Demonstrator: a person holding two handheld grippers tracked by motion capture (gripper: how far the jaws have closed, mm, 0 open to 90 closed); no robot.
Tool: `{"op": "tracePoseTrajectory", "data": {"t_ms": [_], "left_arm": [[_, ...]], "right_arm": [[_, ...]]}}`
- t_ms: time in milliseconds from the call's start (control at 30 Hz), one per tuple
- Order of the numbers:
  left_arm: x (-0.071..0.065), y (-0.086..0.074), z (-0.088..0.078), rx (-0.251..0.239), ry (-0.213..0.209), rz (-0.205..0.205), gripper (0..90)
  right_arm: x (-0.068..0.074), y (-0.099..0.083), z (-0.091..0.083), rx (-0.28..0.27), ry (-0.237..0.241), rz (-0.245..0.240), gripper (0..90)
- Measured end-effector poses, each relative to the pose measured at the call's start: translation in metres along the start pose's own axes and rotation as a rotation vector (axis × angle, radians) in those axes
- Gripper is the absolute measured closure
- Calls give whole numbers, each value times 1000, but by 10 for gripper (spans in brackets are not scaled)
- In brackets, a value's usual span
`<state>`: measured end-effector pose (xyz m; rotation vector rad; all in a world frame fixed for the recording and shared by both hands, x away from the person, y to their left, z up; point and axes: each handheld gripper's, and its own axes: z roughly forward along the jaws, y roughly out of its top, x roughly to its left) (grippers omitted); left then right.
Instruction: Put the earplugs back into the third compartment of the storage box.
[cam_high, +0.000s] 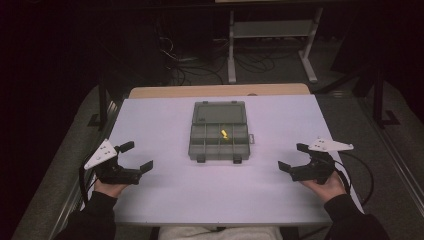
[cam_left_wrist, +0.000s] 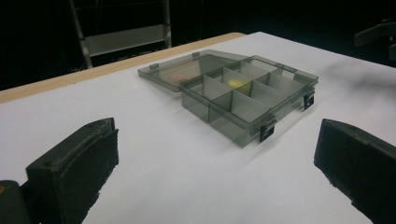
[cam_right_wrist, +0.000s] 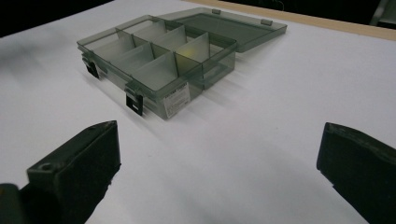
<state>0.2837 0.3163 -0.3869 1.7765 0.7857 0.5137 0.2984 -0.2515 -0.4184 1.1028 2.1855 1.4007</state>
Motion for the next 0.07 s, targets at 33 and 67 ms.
{"op": "tracePoseTrajectory", "data": {"t_ms": [33, 67], "left_arm": [[0, 0, 0, -1, 0, -1, 0], [0, 0, 0, -2, -1, -2, 0]], "right_arm": [[0, 0, 0, -7, -4, -5, 0], [0, -1, 0, -8, -9, -8, 0]]}}
